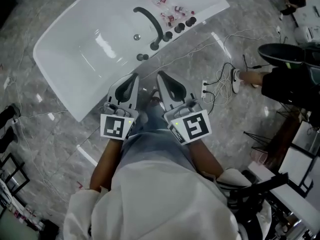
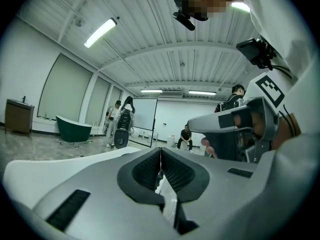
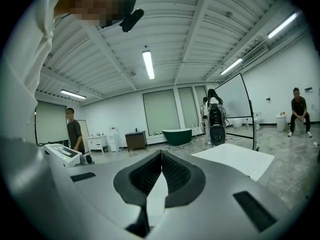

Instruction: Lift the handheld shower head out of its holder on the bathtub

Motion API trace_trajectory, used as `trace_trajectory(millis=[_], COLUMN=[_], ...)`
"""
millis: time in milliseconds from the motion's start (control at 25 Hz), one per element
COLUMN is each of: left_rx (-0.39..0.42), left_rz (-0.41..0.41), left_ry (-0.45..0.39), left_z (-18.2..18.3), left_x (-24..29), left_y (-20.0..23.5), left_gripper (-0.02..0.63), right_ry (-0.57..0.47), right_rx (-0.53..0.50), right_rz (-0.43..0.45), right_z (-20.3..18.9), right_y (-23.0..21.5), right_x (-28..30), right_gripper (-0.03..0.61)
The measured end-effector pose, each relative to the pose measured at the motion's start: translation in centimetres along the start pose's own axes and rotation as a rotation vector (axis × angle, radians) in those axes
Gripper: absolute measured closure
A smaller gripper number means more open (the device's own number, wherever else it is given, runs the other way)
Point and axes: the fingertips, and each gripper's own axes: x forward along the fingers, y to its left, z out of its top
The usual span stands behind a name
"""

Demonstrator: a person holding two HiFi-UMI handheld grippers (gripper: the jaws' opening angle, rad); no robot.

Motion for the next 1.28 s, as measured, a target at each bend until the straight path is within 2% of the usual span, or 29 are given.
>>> trace_trajectory(millis=[240,400,560,680,880,1040,1080,1120,1160,1280], left_rx=[0.026,0.063,0.091,0.131,0.191,0.238,0.239,0.233,0.224,0.207], left_rz=[0.064,0.068,0.063,0.054,-0.007,-0.042,-0.054,-0.063,-0.066,-0.068], left_ry=[0.021,0.007,0.013,0.034,0.12,0.18,0.185,0.185,0.182,0.166], left_z=[-2.4,-2.4,-3.6,-5.6,-12.8,-19.9,-21.7,-23.4,-24.9,-28.5], left_x=[0.7,0.0,-2.1,-3.6,-2.6,0.5,1.6,2.6,3.7,7.4], left_y=[-0.4,-1.4,-1.0,0.6,3.6,7.2,8.0,8.8,9.7,11.3], left_gripper=[0.597,0.597,0.597,0.597,0.595,0.594,0.575,0.5,0.46,0.408], right_ry=[-0.003,-0.012,-0.028,-0.051,-0.057,-0.034,-0.028,-0.02,-0.008,0.024], right_rx=[0.027,0.032,0.032,0.028,-0.001,-0.004,-0.006,-0.008,-0.008,-0.01], right_rz=[0.004,-0.003,-0.057,-0.132,-0.22,-0.266,-0.269,-0.27,-0.27,-0.272], right_z=[-1.3,-1.6,-2.2,-2.6,-5.0,-9.0,-10.1,-11.3,-12.6,-16.3], right_y=[-1.5,-1.2,1.3,3.8,6.7,7.1,7.1,7.0,6.9,5.4], right_x=[-0.8,-2.0,-3.0,-3.5,-1.7,1.7,2.6,3.6,4.5,6.7], right_gripper=[0.561,0.561,0.561,0.561,0.561,0.561,0.561,0.561,0.561,0.561])
